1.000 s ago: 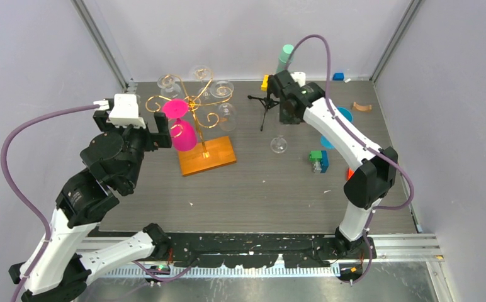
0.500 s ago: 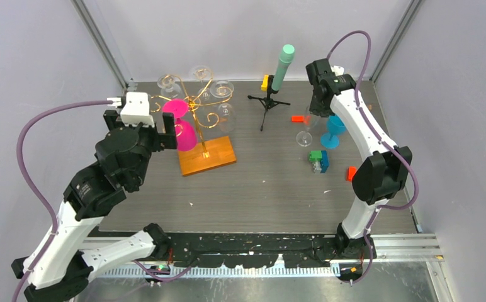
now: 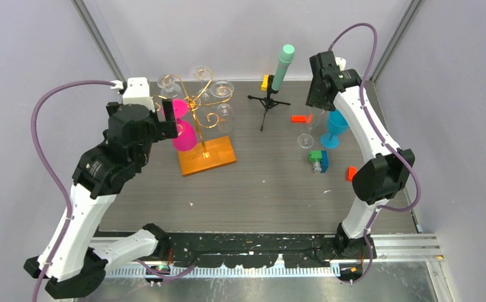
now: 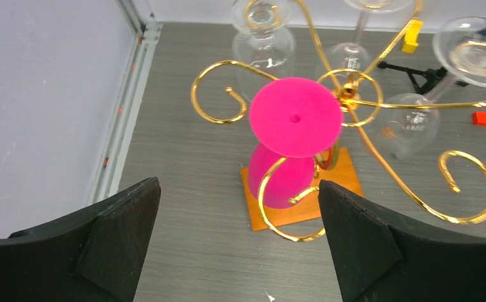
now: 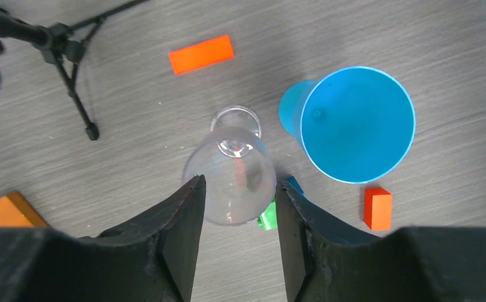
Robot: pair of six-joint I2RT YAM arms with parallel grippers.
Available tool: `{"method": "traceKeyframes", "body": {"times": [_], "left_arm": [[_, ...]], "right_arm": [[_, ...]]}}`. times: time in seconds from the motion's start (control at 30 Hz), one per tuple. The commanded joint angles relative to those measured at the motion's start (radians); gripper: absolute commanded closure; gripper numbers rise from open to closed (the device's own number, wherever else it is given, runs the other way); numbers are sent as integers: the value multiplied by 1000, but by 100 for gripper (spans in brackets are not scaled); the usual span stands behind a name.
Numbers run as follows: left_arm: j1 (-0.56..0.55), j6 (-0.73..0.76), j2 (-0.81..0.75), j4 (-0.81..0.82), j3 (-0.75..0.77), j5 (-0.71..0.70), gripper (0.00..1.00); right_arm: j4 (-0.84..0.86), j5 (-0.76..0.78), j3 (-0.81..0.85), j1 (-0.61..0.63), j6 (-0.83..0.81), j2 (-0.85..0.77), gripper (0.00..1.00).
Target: Take the wine glass off the wine glass rack
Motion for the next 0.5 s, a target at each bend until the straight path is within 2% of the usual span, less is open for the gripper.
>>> {"method": "traceKeyframes", "body": {"times": [0.0,0.13,0.3,0.47], "left_arm": [[169,-86,28,-68,69,220,0],[319,-128,67,-99,109,400,0],[442,-168,117,-107,155,574,1],[561,-254,129,-52,101,770,5]], "right_arm": [[9,-30,79,-4,-14,-47,49],[25,-49,55,-4,-10,-101,46],[50,-56,3,-4,-3,-169,41],[96,-59,-88,-6,13,-268,32]]}}
